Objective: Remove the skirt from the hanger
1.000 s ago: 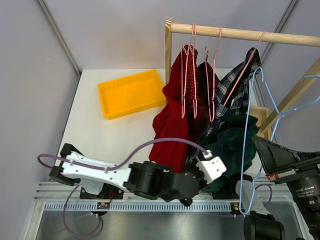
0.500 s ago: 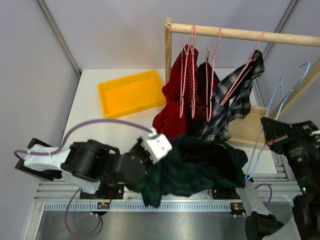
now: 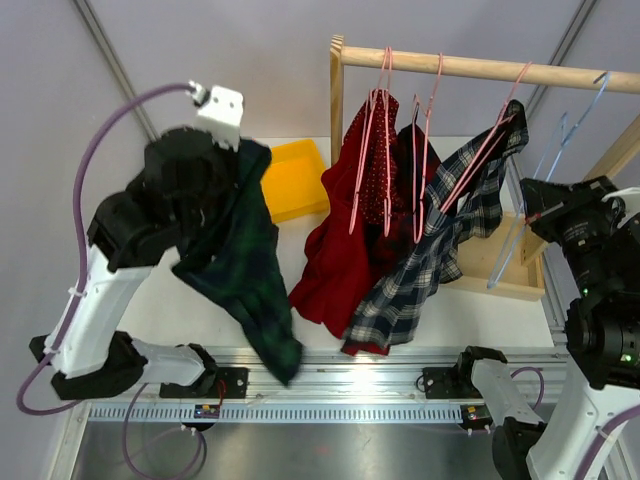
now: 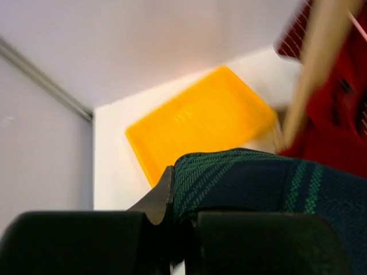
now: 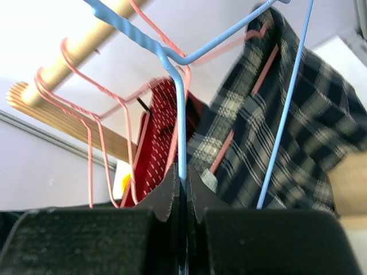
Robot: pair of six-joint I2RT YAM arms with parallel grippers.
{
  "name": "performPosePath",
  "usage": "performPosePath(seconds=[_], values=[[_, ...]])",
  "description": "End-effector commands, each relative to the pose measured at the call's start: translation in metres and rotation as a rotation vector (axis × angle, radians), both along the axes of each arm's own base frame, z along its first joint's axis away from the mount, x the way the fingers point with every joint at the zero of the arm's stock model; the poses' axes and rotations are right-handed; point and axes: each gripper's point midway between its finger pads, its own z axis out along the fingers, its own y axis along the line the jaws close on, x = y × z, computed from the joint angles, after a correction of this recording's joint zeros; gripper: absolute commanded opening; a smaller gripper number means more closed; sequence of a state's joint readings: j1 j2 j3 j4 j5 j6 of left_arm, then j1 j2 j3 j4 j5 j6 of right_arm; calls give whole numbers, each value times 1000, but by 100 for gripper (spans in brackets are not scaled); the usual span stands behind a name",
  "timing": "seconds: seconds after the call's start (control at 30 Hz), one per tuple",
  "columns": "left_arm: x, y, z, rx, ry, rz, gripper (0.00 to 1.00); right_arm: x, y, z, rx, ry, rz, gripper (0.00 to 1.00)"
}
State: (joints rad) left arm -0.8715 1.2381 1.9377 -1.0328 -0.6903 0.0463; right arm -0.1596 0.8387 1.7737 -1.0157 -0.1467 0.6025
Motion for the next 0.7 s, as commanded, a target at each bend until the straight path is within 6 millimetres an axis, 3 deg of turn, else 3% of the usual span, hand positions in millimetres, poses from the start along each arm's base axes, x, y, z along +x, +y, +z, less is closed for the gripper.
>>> performPosePath(seconds=[0.0,0.03,0.07,0.1,0.13,0.17,0.2,0.3,0.33,0.37,0.4,0.53,0.57,0.63,0.67], values=[[35,9,98,-137,-257,16,0,26,-6,52,-20,-177,-16,0],[49,22,110,-148,-292,62,0,31,-10,53,-27,-177,-31,0],[59,19,118,-164,-310,40,0,36,-13,56,-31,-183,-41,0],[59,28,145,-213,-376,53,0,47,-16,54,-38,-170,-50,0],[91,31,139,-217,-368,97,0,53,-21,54,-50,-168,-71,0],[111,25,146,-248,-386,86,0,64,-26,52,-54,-157,-88,0],[114,31,150,-250,-400,89,0,71,-27,51,-59,-152,-88,0],[148,33,164,-324,-479,61,0,91,-35,48,-74,-140,-111,0],[161,30,153,-347,-462,54,0,96,-38,46,-78,-133,-118,0],[167,34,164,-374,-518,36,0,100,-39,48,-79,-142,-123,0],[175,36,162,-383,-526,45,0,107,-41,44,-78,-131,-131,0],[221,41,121,-343,-488,116,0,119,-45,42,-112,-131,-135,0],[245,44,85,-319,-423,160,0,121,-52,41,-121,-126,-165,0],[267,56,40,-336,-317,222,0,125,-57,41,-142,-113,-189,0],[277,60,18,-346,-259,245,10,127,-60,39,-148,-104,-199,0]])
